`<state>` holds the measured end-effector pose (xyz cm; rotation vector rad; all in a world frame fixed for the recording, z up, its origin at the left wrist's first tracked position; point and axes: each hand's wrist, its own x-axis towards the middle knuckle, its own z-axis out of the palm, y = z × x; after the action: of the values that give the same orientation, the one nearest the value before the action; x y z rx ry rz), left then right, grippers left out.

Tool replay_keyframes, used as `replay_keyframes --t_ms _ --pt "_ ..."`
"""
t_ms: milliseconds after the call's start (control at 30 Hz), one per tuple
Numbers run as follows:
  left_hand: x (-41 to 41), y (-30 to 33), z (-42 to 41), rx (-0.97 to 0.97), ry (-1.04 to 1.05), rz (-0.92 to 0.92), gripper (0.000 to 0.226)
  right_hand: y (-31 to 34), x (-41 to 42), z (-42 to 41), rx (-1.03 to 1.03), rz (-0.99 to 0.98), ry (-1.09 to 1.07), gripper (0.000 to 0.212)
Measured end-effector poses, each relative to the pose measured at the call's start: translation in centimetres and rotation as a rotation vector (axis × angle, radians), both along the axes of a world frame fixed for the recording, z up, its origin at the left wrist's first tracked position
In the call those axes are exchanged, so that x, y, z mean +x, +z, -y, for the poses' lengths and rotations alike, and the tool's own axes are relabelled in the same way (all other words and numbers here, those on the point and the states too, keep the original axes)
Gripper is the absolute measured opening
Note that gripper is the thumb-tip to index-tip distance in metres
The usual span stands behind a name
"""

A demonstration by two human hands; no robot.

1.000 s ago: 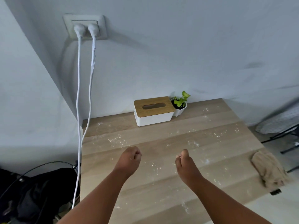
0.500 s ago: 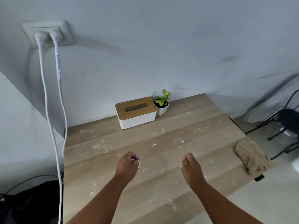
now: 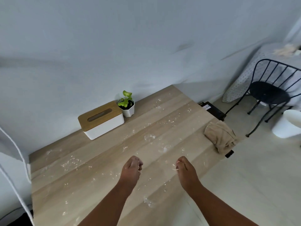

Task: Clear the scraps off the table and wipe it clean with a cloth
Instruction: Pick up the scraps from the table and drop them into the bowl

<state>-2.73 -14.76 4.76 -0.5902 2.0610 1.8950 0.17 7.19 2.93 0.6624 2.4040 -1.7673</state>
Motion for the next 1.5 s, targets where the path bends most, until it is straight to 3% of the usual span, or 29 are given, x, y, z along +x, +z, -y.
replay_keyframes --t_ms 300,733,1167,1500 --pt "1.2 0.4 -10.3 -0.028 -0.182 0.119 0.030 -0.6 3.1 -8.9 -0.135 0.038 -0.131 0.019" --pt "1.2 1.0 -26.5 -0.049 -0.404 0.131 0.028 0.0 7.5 -22.4 -0.264 0.065 -0.411 0.019" --pt "0.9 -3.3 -39.3 -0.027 -0.674 0.256 0.021 -1.2 10.7 -32.6 -0.262 0.134 -0.604 0.023" --pt "-6.8 -4.5 -52.6 0.038 -0.806 0.316 0.030 2.0 5.0 -43.7 -0.170 0.129 -0.706 0.024"
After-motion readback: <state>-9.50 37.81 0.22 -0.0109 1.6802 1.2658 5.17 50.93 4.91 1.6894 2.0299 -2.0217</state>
